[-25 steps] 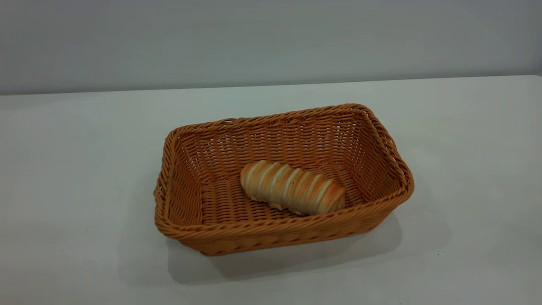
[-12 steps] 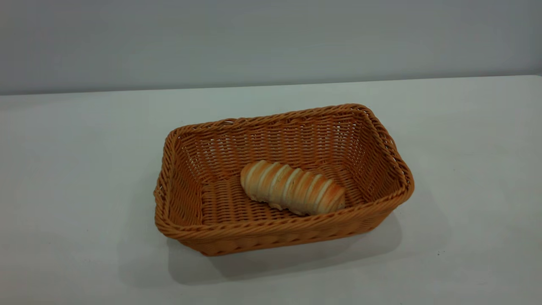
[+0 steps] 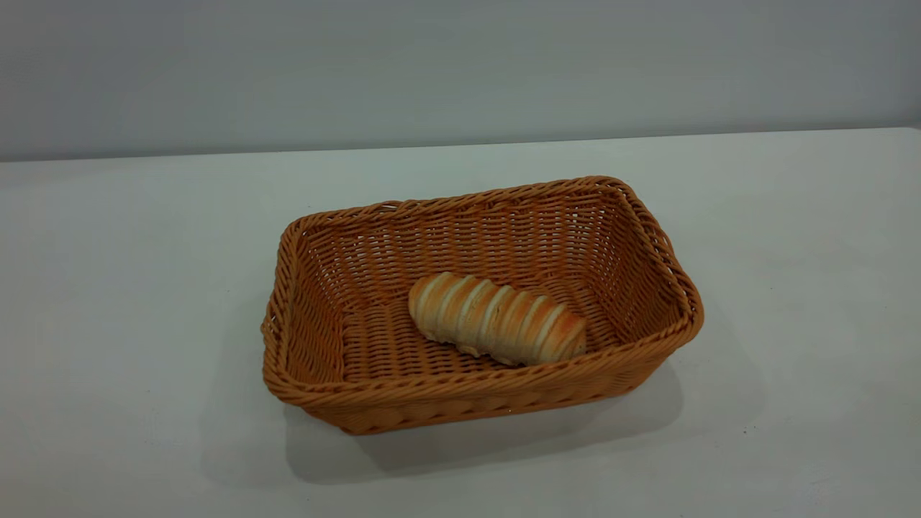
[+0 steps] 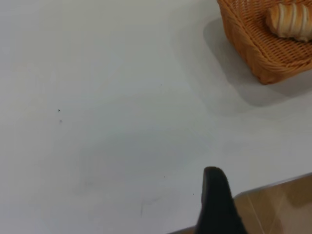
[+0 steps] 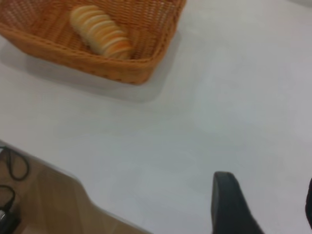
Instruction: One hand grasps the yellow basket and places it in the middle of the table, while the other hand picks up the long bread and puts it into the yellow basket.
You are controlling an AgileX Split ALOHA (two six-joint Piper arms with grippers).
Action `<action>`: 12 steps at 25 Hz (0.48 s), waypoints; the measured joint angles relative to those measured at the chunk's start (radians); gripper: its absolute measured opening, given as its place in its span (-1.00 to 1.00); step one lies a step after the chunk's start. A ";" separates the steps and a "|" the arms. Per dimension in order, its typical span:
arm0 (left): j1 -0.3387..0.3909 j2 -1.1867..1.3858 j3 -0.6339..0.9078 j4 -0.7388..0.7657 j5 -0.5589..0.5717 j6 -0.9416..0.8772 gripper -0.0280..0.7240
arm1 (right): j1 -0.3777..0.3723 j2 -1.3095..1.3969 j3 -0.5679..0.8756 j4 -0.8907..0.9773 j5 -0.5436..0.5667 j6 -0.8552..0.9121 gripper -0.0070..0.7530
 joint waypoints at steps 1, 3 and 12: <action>0.000 0.000 0.000 0.000 0.000 0.000 0.50 | 0.000 0.000 0.000 -0.008 -0.001 0.012 0.11; 0.000 0.000 0.000 0.000 0.000 0.001 0.50 | 0.000 0.000 0.000 -0.030 -0.001 0.039 0.11; 0.000 0.000 0.000 0.000 0.000 0.001 0.50 | 0.000 -0.001 0.000 -0.036 -0.001 0.056 0.11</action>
